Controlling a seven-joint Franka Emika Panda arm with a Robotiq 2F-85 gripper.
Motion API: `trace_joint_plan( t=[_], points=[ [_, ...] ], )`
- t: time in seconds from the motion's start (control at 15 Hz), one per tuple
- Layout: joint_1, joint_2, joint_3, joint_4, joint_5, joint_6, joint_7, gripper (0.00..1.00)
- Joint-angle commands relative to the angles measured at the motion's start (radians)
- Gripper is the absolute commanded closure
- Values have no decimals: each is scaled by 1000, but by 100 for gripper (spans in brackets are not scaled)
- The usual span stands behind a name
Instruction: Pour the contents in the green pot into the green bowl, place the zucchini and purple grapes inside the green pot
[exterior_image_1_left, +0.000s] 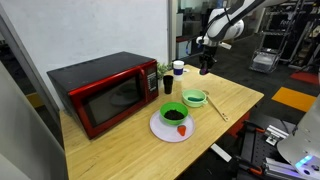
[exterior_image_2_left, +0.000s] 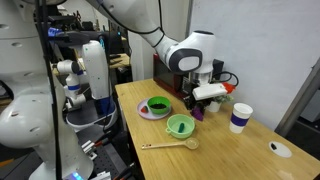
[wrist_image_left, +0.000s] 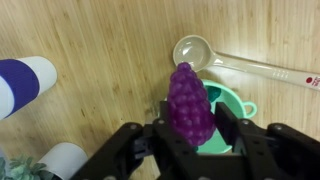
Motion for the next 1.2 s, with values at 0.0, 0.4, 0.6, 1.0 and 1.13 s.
trace_joint_plan(
  t=[0.0,0.4,0.6,1.0,1.13],
  points=[
    [57,-37,-14,-36,-63,-19,145,77],
    [111,-46,-4,-88,-98,-13,312,77],
    [127,-47,-3,-124,-118,7,380,77],
    [153,-30,3,-196,-210,86,574,77],
    [162,-16,7,-212,-247,115,649,77]
  ],
)
